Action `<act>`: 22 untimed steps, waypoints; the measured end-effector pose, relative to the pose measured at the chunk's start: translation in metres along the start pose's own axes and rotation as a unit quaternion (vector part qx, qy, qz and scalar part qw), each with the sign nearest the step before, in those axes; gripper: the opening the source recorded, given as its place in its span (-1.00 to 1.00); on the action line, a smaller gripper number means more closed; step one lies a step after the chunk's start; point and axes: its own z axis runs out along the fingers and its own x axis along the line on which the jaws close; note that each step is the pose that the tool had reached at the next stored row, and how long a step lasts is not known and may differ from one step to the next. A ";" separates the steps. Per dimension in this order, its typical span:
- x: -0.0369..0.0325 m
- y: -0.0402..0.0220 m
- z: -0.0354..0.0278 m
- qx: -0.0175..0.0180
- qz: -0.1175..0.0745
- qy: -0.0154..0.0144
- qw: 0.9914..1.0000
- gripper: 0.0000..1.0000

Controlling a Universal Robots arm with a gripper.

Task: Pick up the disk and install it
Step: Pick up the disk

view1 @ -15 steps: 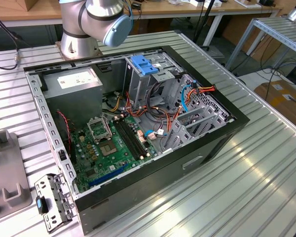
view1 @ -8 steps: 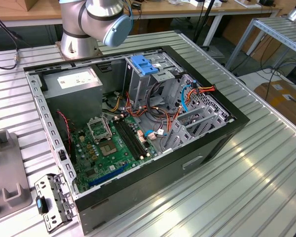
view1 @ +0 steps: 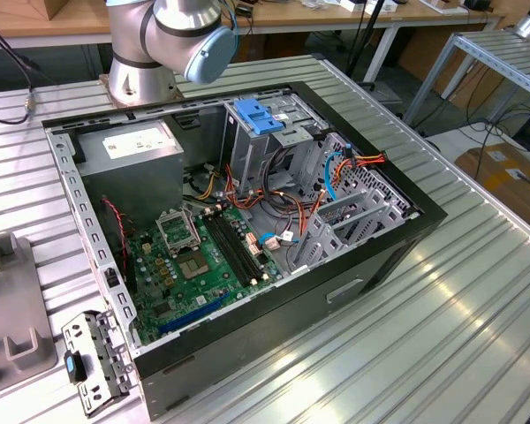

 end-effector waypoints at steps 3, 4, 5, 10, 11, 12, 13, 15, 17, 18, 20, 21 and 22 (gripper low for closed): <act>0.0000 0.0000 -0.0006 0.000 0.000 0.000 1.000 -0.25; 0.0000 0.0000 -0.0007 0.000 0.000 0.000 1.000 -0.25; 0.0000 0.0000 -0.0009 0.000 0.000 0.000 1.000 -0.25; 0.0000 0.0000 -0.0015 0.000 0.000 0.000 1.000 -0.25; 0.0000 -0.0001 -0.0030 0.000 0.000 0.000 1.000 -0.25; -0.0001 -0.0002 -0.0049 0.000 0.000 0.000 1.000 -0.25; -0.0001 -0.0004 -0.0067 0.000 0.000 0.000 1.000 -0.25; -0.0001 -0.0004 -0.0075 0.000 0.000 0.000 1.000 -0.25; -0.0001 -0.0004 -0.0079 0.000 0.000 0.000 1.000 -0.25; -0.0001 -0.0004 -0.0084 0.000 0.000 0.000 1.000 -0.25; -0.0001 -0.0004 -0.0090 0.000 0.000 0.000 1.000 -0.25; -0.0001 -0.0004 -0.0093 0.000 0.000 0.000 1.000 -0.25; -0.0001 -0.0004 -0.0097 0.000 0.000 0.000 1.000 -0.25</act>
